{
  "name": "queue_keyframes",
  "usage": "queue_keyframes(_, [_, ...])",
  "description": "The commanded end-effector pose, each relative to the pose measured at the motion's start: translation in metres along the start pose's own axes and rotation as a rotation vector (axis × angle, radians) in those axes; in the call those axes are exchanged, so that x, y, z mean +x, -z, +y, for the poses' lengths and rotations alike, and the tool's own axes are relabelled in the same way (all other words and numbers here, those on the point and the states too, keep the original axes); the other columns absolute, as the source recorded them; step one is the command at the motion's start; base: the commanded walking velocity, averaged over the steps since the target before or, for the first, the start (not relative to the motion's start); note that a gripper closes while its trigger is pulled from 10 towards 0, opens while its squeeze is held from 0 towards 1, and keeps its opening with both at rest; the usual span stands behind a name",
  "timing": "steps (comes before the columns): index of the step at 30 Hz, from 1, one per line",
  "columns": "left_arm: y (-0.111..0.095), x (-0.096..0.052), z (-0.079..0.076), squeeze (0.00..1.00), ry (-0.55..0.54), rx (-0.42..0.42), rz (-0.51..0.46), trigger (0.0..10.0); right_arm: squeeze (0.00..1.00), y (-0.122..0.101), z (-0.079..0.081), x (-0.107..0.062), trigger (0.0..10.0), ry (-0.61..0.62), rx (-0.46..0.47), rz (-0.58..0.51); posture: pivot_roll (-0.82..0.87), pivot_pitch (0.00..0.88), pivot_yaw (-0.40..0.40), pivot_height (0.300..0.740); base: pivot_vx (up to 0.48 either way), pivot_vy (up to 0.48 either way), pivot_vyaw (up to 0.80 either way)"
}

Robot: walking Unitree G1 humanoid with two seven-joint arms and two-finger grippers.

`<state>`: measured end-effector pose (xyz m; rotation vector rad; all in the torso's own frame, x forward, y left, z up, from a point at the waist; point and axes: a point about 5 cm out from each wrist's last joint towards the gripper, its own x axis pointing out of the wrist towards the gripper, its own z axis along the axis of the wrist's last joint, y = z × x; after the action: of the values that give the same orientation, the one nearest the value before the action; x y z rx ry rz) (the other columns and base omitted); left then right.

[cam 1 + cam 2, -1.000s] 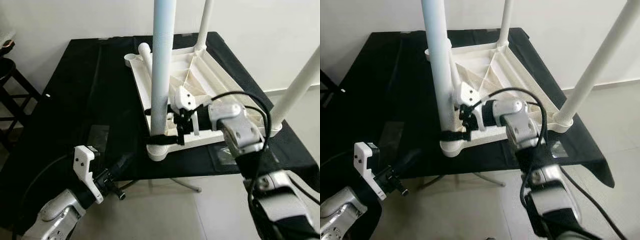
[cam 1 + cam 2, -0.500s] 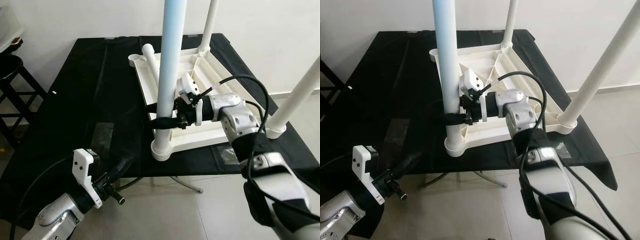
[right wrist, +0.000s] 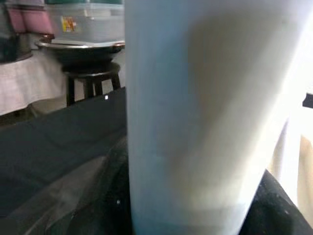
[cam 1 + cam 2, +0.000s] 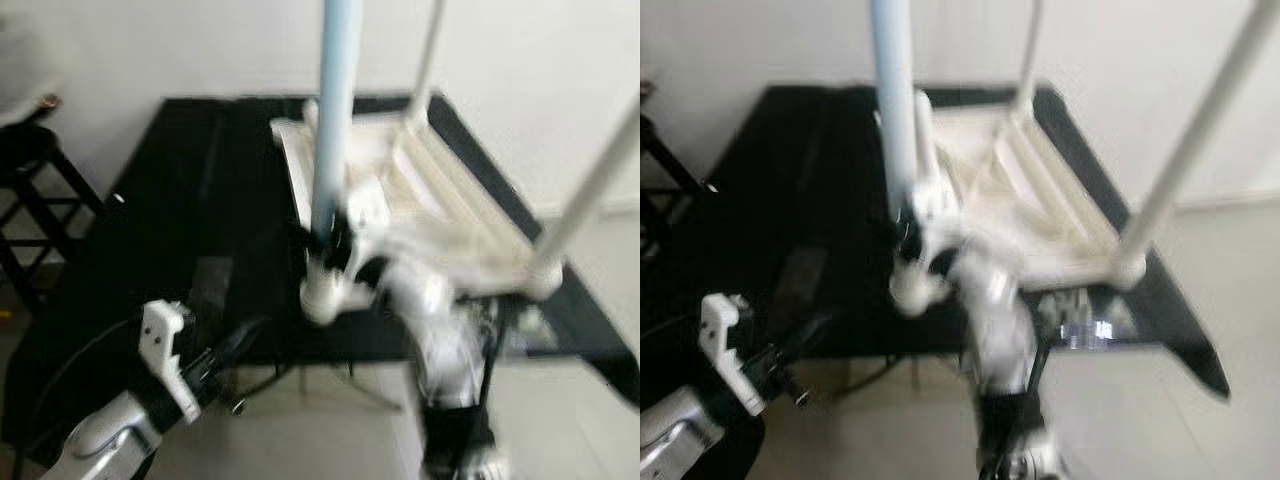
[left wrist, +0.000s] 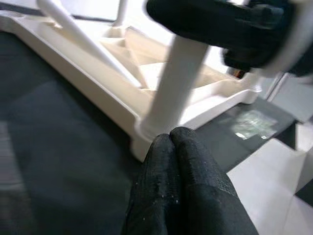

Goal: Building children table

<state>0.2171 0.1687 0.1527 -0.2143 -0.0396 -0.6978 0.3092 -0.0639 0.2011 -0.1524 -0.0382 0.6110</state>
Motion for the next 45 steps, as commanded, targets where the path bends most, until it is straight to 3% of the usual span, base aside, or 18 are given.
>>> queue_keyframes(1, [0.001,0.002,0.002,0.00,0.017,-0.003,0.008,10.0,0.00,0.041,0.001,-0.001,0.0,-0.007,0.018,0.208,-0.01,0.107,0.000,0.740,0.000,0.000,0.00])
queue_keyframes(5, [0.001,0.003,0.003,0.00,0.002,0.002,-0.007,10.0,0.00,0.036,0.009,0.007,0.0,-0.069,0.009,0.195,-0.01,0.100,-0.007,0.740,0.000,0.000,0.00])
queue_keyframes(6, [0.001,0.002,0.004,0.00,-0.012,0.005,-0.015,10.0,0.00,0.033,0.012,0.007,8.3,-0.053,0.006,0.194,-0.01,0.095,-0.009,0.740,0.000,0.000,0.00])
queue_keyframes(7, [0.000,0.002,0.004,0.00,-0.021,0.006,-0.020,10.0,0.00,0.031,0.014,0.007,8.3,-0.039,0.004,0.193,-0.01,0.095,-0.009,0.740,0.000,0.000,0.00])
queue_keyframes(8, [0.000,0.002,0.004,0.00,-0.023,0.007,-0.022,10.0,0.00,0.026,0.015,0.009,10.0,-0.067,0.016,0.175,-0.01,0.094,-0.010,0.740,0.000,0.000,0.00])
queue_keyframes(9, [0.000,0.002,0.004,0.00,-0.023,0.008,-0.023,10.0,0.00,0.022,0.018,0.008,10.0,-0.075,0.026,0.168,0.00,0.094,-0.012,0.740,0.000,0.000,0.00])
queue_keyframes(10, [0.000,0.002,0.004,0.00,-0.020,0.008,-0.023,10.0,1.00,0.014,0.024,0.009,10.0,-0.196,0.051,0.132,-0.01,0.094,-0.010,0.740,0.000,0.000,0.00])
queue_keyframes(14, [0.000,0.003,0.003,0.00,-0.010,0.005,-0.022,10.0,1.00,-0.001,0.022,0.011,10.0,-0.367,0.103,0.050,-0.01,0.096,-0.008,0.740,0.000,0.000,0.00])
queue_keyframes(17, [0.000,0.004,0.001,0.00,-0.001,0.001,-0.021,10.0,1.00,-0.011,0.002,0.011,10.0,-0.567,-0.005,-0.016,0.00,0.104,-0.015,0.740,0.000,0.000,0.00])
queue_keyframes(18, [0.000,0.004,0.001,0.00,-0.001,0.001,-0.021,10.0,1.00,-0.011,0.002,0.011,10.0,-0.567,-0.005,-0.016,0.00,0.104,-0.015,0.740,0.000,0.000,0.00])
queue_keyframes(19, [0.000,0.005,0.000,0.00,-0.001,0.001,-0.024,10.0,0.46,-0.013,-0.012,0.013,10.0,-0.628,-0.084,-0.012,0.00,0.109,-0.017,0.740,0.000,0.000,0.00])
queue_keyframes(20, [0.000,0.005,0.000,0.00,-0.001,0.001,-0.024,10.0,0.46,-0.013,-0.012,0.013,10.0,-0.628,-0.084,-0.012,0.00,0.109,-0.017,0.740,0.000,0.000,0.00])
queue_keyframes(21, [0.000,0.005,-0.001,0.00,-0.001,0.001,-0.026,10.0,0.00,-0.015,-0.017,0.013,10.0,-0.660,-0.106,-0.007,0.01,0.112,-0.019,0.740,0.000,0.000,0.00])
queue_keyframes(27, [-0.001,0.003,-0.006,0.00,0.000,0.000,-0.030,10.0,0.00,-0.022,-0.033,0.017,10.0,-0.806,-0.149,0.013,0.02,0.126,-0.021,0.740,0.000,0.000,0.00])
queue_keyframes(29, [-0.001,0.003,-0.007,0.00,0.002,-0.002,-0.029,10.0,0.00,-0.022,-0.037,0.017,10.0,-0.905,-0.115,0.027,0.03,0.131,-0.021,0.740,0.000,0.000,0.00])
queue_keyframes(32, [-0.001,0.002,-0.009,0.00,0.004,-0.004,-0.027,10.0,0.00,-0.024,-0.042,0.021,10.0,-0.922,-0.072,0.024,0.03,0.136,-0.022,0.740,0.000,0.000,0.00])
queue_keyframes(33, [-0.001,0.002,-0.009,0.00,0.004,-0.005,-0.026,10.0,0.00,-0.024,-0.044,0.024,0.0,-0.927,-0.070,0.026,0.04,0.139,-0.022,0.740,0.000,0.000,0.00])
queue_keyframes(45, [-0.001,0.000,-0.010,0.00,0.004,-0.008,-0.020,10.0,0.00,-0.016,-0.050,0.024,0.0,-0.958,-0.115,0.027,0.04,0.139,-0.017,0.740,0.000,0.000,0.00])
